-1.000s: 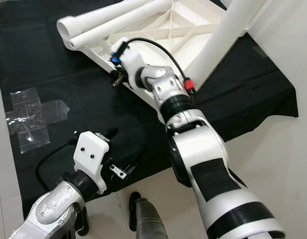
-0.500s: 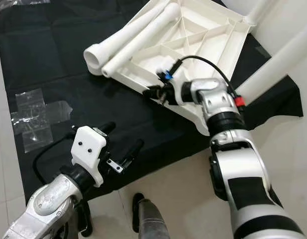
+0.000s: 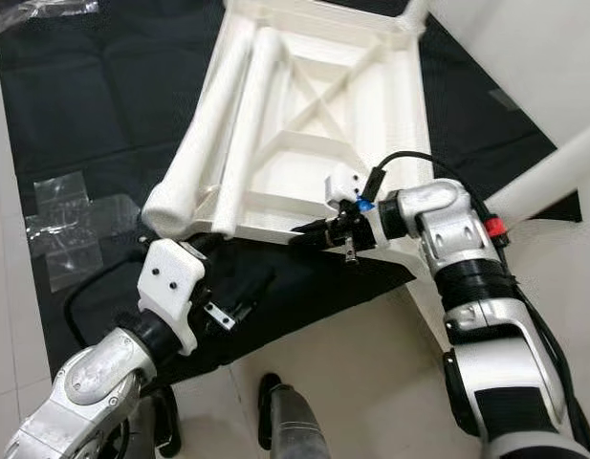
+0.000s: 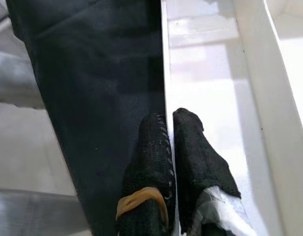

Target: Building children table

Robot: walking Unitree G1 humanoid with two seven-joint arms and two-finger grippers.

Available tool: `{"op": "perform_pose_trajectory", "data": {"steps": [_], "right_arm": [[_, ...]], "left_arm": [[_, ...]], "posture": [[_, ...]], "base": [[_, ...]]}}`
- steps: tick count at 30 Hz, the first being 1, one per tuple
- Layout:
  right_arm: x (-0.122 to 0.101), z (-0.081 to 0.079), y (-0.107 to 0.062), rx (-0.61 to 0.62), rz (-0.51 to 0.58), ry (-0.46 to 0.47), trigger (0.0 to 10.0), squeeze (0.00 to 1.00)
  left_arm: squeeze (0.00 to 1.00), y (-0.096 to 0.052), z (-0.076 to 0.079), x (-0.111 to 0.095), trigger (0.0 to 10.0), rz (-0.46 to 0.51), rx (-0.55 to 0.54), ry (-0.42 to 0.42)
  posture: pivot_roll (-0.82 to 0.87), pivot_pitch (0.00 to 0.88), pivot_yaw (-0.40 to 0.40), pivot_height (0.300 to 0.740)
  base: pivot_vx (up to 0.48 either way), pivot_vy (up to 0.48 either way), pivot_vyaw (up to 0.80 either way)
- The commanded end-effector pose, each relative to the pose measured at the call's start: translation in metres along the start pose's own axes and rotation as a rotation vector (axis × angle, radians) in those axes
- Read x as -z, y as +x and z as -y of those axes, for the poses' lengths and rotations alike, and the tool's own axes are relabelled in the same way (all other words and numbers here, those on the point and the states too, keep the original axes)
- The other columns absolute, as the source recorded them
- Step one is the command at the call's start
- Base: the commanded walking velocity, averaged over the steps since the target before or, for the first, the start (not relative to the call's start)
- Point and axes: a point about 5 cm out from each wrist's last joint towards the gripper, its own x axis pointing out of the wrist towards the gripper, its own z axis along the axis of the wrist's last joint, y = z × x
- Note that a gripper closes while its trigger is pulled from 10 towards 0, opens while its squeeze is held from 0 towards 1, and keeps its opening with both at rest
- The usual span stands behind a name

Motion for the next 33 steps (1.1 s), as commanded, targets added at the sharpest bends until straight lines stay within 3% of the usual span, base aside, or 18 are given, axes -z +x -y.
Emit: {"op": "perform_pose_trajectory", "data": {"steps": [1, 2, 4, 6, 7, 11, 12, 19, 20, 21, 24, 27, 28, 31, 33], "right_arm": [[0.011, -0.001, 0.012, 0.012, -0.048, -0.006, 0.0, 0.0], [0.011, -0.001, 0.012, 0.012, -0.048, -0.006, 0.0, 0.0], [0.002, 0.01, 0.019, 0.13, -0.059, -0.097, 0.0, 0.0], [0.002, 0.01, 0.019, 0.13, -0.059, -0.097, 0.0, 0.0], [-0.003, 0.016, 0.023, 0.199, -0.069, -0.138, 10.0, 0.0], [-0.018, 0.03, 0.026, 0.336, -0.077, -0.178, 10.0, 0.0], [-0.024, 0.035, 0.025, 0.377, -0.058, -0.17, 10.0, 1.0], [-0.034, 0.046, 0.021, 0.499, -0.027, -0.165, 10.0, 1.0], [-0.036, 0.05, 0.019, 0.544, -0.023, -0.163, 10.0, 0.93], [-0.038, 0.053, 0.016, 0.584, -0.012, -0.158, 10.0, 0.0], [-0.04, 0.055, 0.013, 0.598, 0.011, -0.151, 10.0, 0.0], [-0.058, 0.066, 0.001, 0.712, 0.186, -0.024, 10.0, 0.0], [-0.058, 0.066, 0.001, 0.712, 0.186, -0.024, 10.0, 0.0], [-0.074, 0.078, -0.017, 0.911, 0.417, 0.163, 10.0, 0.0], [-0.078, 0.08, -0.022, 0.96, 0.48, 0.191, 10.0, 0.0]], "left_arm": [[0.0, -0.002, 0.003, 0.003, 10.0, -0.008, 0.02, -0.013], [0.0, -0.002, 0.003, 0.003, 10.0, -0.008, 0.02, -0.013], [0.0, -0.002, 0.004, 0.004, 10.0, -0.008, 0.022, -0.015], [0.0, -0.002, 0.004, 0.004, 10.0, -0.008, 0.022, -0.015], [0.0, -0.002, 0.004, 0.004, 10.0, -0.008, 0.022, -0.015], [0.0, -0.001, 0.004, 0.005, 10.0, -0.006, 0.021, -0.014], [0.0, -0.001, 0.004, 0.005, 10.0, -0.004, 0.018, -0.014], [0.0, 0.0, 0.005, 0.004, 10.0, 0.003, 0.016, -0.013], [0.0, 0.0, 0.005, 0.004, 10.0, 0.005, 0.017, -0.013], [0.0, 0.001, 0.005, 0.004, 10.0, 0.007, 0.018, -0.013], [0.0, 0.001, 0.005, 0.004, 10.0, 0.008, 0.018, -0.014], [0.0, 0.002, 0.005, 0.004, 10.0, 0.012, 0.005, -0.009], [0.0, 0.002, 0.005, 0.004, 10.0, 0.012, 0.005, -0.009], [0.0, 0.004, 0.006, 0.003, 10.0, 0.017, -0.008, -0.012], [0.0, 0.004, 0.006, 0.003, 10.0, 0.017, -0.011, -0.018]], "posture": [[0.03, 0.3, -0.095, 0.74], [0.03, 0.3, -0.095, 0.74], [0.02, 0.293, -0.097, 0.74], [0.02, 0.293, -0.097, 0.74], [0.03, 0.288, -0.099, 0.74], [0.03, 0.278, -0.104, 0.74], [0.03, 0.271, -0.108, 0.74], [0.03, 0.256, -0.11, 0.74], [0.03, 0.254, -0.109, 0.74], [0.03, 0.246, -0.108, 0.74], [0.03, 0.245, -0.108, 0.74], [0.03, 0.245, -0.106, 0.74], [0.03, 0.245, -0.106, 0.74], [0.03, 0.246, -0.103, 0.74], [0.03, 0.246, -0.103, 0.74]], "base": [[0.0, 0.0, 0.0], [0.0, 0.0, 0.0], [0.0, 0.0, 0.0], [0.0, 0.0, 0.0], [0.0, 0.0, 0.0], [0.0, 0.0, 0.0], [0.0, 0.0, 0.0], [0.0, 0.0, 0.0], [0.0, 0.0, 0.0], [0.0, 0.0, 0.0], [0.0, 0.0, 0.0], [0.0, 0.0, 0.0], [0.0, 0.0, 0.0], [0.0, 0.0, 0.0], [0.0, 0.0, 0.0]]}}
